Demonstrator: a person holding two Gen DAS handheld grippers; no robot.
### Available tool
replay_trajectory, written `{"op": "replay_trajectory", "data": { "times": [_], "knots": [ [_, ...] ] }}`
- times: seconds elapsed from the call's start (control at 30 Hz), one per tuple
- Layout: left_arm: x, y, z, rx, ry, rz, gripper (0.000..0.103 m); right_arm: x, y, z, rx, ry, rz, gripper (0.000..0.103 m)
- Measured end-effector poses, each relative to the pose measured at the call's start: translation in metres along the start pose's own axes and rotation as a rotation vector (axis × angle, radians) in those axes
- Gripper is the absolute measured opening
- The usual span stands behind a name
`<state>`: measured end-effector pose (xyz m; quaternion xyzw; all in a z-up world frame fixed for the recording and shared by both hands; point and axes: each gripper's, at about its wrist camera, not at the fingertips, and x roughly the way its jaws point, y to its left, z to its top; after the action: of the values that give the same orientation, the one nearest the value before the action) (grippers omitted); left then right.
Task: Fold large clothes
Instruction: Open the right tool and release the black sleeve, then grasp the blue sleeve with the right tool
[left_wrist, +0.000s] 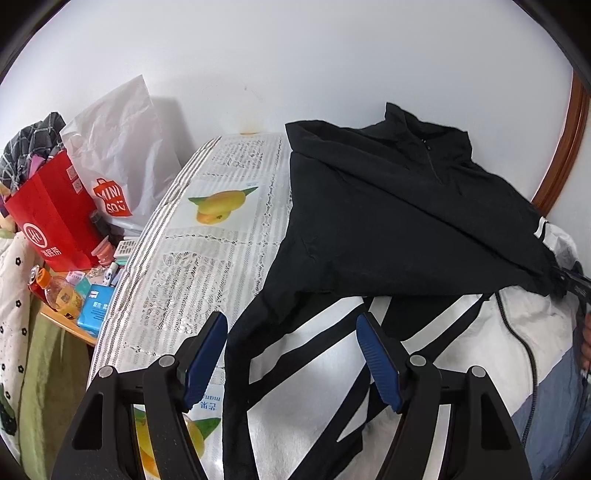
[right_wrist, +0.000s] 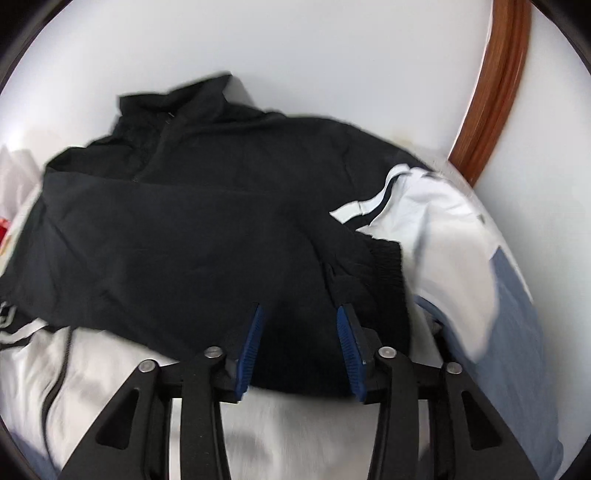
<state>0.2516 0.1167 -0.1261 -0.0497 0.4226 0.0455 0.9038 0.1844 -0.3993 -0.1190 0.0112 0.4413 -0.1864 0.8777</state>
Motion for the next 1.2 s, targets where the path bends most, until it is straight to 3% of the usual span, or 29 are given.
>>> {"op": "replay_trajectory", "data": {
  "times": [0.07, 0.23, 0.47, 0.6, 0.77, 0.9, 1.03, 1.13, 1.2],
  "knots": [
    [-0.005, 0.000, -0.001, -0.007, -0.006, -0.015, 0.070, -0.025, -0.002, -0.010, -0.004, -0.049, 0.020, 0.066],
    [-0.025, -0.005, -0.006, -0.006, -0.034, -0.063, 0.070, -0.082, -0.031, -0.035, 0.023, -0.153, -0.045, 0.078],
    [-0.046, -0.026, -0.011, 0.014, -0.040, -0.120, 0.070, -0.127, -0.120, -0.098, 0.173, -0.101, -0.213, 0.079],
    [-0.060, -0.040, -0.018, 0.026, -0.058, -0.127, 0.073, -0.134, -0.163, -0.146, 0.221, 0.002, -0.248, 0.079],
    [-0.067, -0.052, -0.029, 0.035, -0.060, -0.141, 0.074, -0.132, -0.189, -0.198, 0.251, 0.073, -0.281, 0.079],
    [-0.067, -0.060, -0.036, 0.046, -0.041, -0.143, 0.074, -0.127, -0.193, -0.211, 0.249, 0.066, -0.294, 0.079],
    [-0.073, -0.061, -0.041, 0.054, -0.047, -0.122, 0.074, -0.116, -0.199, -0.213, 0.238, 0.063, -0.320, 0.074],
    [-0.072, -0.056, -0.043, 0.050, -0.037, -0.105, 0.074, -0.100, -0.200, -0.205, 0.244, 0.069, -0.313, 0.056],
    [-0.070, -0.051, -0.046, 0.045, -0.029, -0.083, 0.074, -0.096, -0.201, -0.199, 0.259, 0.052, -0.312, 0.034]
  ]
}}
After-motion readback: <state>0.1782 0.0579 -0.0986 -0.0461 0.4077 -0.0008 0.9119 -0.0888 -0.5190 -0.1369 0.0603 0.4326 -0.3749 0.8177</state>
